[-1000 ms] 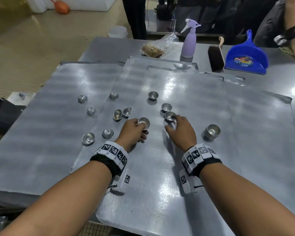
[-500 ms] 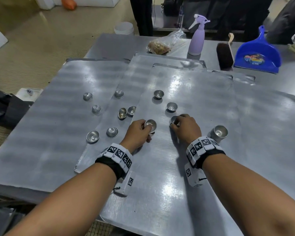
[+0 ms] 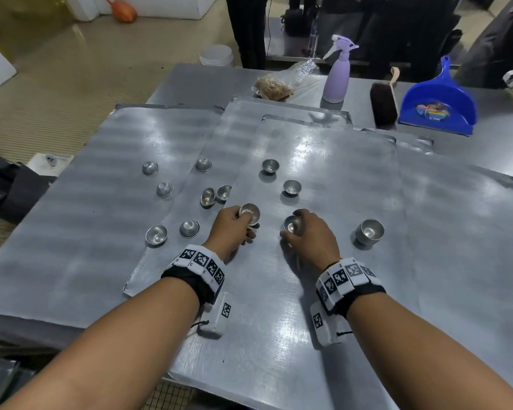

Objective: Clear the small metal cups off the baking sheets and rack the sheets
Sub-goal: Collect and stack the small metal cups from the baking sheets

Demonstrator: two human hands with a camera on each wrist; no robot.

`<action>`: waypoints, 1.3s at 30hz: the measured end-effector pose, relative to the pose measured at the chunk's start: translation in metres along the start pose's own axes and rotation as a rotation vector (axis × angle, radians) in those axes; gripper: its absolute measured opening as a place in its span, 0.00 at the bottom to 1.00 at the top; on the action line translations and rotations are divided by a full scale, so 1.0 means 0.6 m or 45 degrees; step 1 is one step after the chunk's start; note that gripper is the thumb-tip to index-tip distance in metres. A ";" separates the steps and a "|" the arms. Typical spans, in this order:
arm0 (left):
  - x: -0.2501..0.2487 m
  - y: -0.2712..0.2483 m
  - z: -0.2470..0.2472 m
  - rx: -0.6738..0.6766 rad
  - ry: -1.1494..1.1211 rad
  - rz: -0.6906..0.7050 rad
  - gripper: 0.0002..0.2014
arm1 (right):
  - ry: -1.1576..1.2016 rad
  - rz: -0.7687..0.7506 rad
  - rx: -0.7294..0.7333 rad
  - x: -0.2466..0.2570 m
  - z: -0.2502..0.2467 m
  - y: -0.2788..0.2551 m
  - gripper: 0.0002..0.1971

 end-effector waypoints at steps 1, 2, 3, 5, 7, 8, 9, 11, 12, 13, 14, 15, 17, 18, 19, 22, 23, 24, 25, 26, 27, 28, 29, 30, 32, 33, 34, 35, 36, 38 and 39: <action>0.000 0.003 -0.002 -0.018 -0.009 -0.001 0.09 | 0.037 -0.025 -0.018 0.006 -0.003 -0.004 0.23; 0.001 0.006 -0.002 -0.033 -0.017 -0.004 0.09 | 0.075 -0.048 -0.037 0.013 -0.006 -0.006 0.23; 0.001 0.007 -0.003 -0.045 -0.028 -0.010 0.09 | 0.109 -0.077 -0.054 0.021 -0.008 -0.009 0.23; 0.002 0.009 -0.001 -0.058 -0.086 -0.033 0.09 | 0.151 -0.143 -0.079 0.041 -0.010 -0.011 0.26; 0.001 0.008 0.001 -0.062 -0.189 -0.058 0.11 | 0.173 -0.196 -0.105 0.061 -0.011 -0.012 0.28; -0.001 0.006 0.001 -0.062 -0.232 -0.070 0.14 | 0.183 -0.219 -0.120 0.071 -0.013 -0.012 0.29; -0.004 0.004 0.002 -0.056 -0.261 -0.082 0.16 | 0.194 -0.236 -0.128 0.081 -0.014 -0.012 0.29; -0.013 -0.003 0.008 -0.014 -0.285 -0.106 0.22 | 0.218 -0.255 -0.128 0.100 -0.015 -0.011 0.29; -0.016 -0.006 0.013 0.012 -0.286 -0.111 0.24 | 0.222 -0.263 -0.124 0.108 -0.014 -0.010 0.29; -0.021 -0.009 0.018 0.039 -0.283 -0.103 0.25 | 0.219 -0.271 -0.118 0.114 -0.012 -0.009 0.28; -0.025 -0.011 0.024 0.067 -0.278 -0.080 0.25 | 0.215 -0.277 -0.110 0.119 -0.009 -0.008 0.28; -0.030 -0.012 0.031 0.096 -0.272 -0.045 0.23 | 0.215 -0.277 -0.104 0.121 -0.006 -0.006 0.27; -0.033 -0.010 0.034 0.117 -0.225 0.013 0.15 | 0.223 -0.256 -0.081 0.119 0.000 -0.001 0.28; -0.032 -0.006 0.029 0.099 -0.195 0.021 0.12 | 0.219 -0.245 -0.058 0.115 0.004 0.002 0.30; -0.028 -0.001 0.020 0.061 -0.171 0.014 0.10 | 0.208 -0.236 -0.029 0.110 0.009 0.005 0.33; -0.017 0.016 -0.010 -0.063 -0.095 -0.043 0.10 | 0.171 -0.183 0.023 0.081 0.016 0.017 0.37; -0.016 0.020 -0.014 -0.074 -0.102 -0.061 0.09 | 0.160 -0.152 0.017 0.068 0.013 0.024 0.35; -0.014 0.024 -0.016 -0.073 -0.124 -0.077 0.08 | 0.149 -0.118 0.003 0.053 0.009 0.033 0.33; -0.012 0.029 -0.017 -0.066 -0.146 -0.084 0.08 | 0.131 -0.083 -0.011 0.038 0.002 0.043 0.31; -0.010 0.034 -0.017 -0.055 -0.155 -0.088 0.07 | 0.105 -0.045 -0.021 0.025 -0.004 0.054 0.29; -0.009 0.037 -0.016 -0.041 -0.156 -0.091 0.07 | 0.075 -0.010 -0.028 0.014 -0.012 0.065 0.28; -0.008 0.039 -0.014 -0.024 -0.151 -0.093 0.07 | 0.048 0.022 -0.030 0.005 -0.017 0.076 0.27; -0.006 0.040 -0.012 -0.007 -0.142 -0.094 0.07 | 0.027 0.053 -0.025 -0.002 -0.022 0.088 0.27; -0.005 0.041 -0.010 0.010 -0.127 -0.094 0.07 | 0.012 0.080 -0.013 -0.008 -0.025 0.101 0.27; -0.003 0.040 -0.007 0.037 -0.100 -0.088 0.08 | -0.023 0.127 0.038 -0.014 -0.024 0.124 0.27; -0.003 0.039 -0.006 0.048 -0.091 -0.081 0.08 | -0.051 0.143 0.072 -0.014 -0.021 0.134 0.26; -0.004 0.039 -0.006 0.058 -0.085 -0.074 0.08 | -0.091 0.154 0.101 -0.015 -0.018 0.142 0.26; -0.005 0.039 -0.006 0.064 -0.084 -0.069 0.08 | -0.137 0.161 0.121 -0.013 -0.017 0.147 0.24; -0.005 0.039 -0.007 0.066 -0.088 -0.067 0.08 | -0.183 0.166 0.133 -0.012 -0.015 0.151 0.23; -0.005 0.039 -0.011 0.062 -0.105 -0.071 0.08 | -0.248 0.164 0.132 -0.010 -0.015 0.156 0.20; -0.005 0.039 -0.013 0.061 -0.114 -0.073 0.08 | -0.258 0.158 0.123 -0.008 -0.016 0.157 0.19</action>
Point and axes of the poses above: each hand's wrist, its own y-axis towards the middle knuckle, its own z-axis out of the palm, x = y × z, the point moved 9 cm from there along y, towards the middle knuckle, and after that the axes turned 6 degrees about x, right-handed, at the moved point
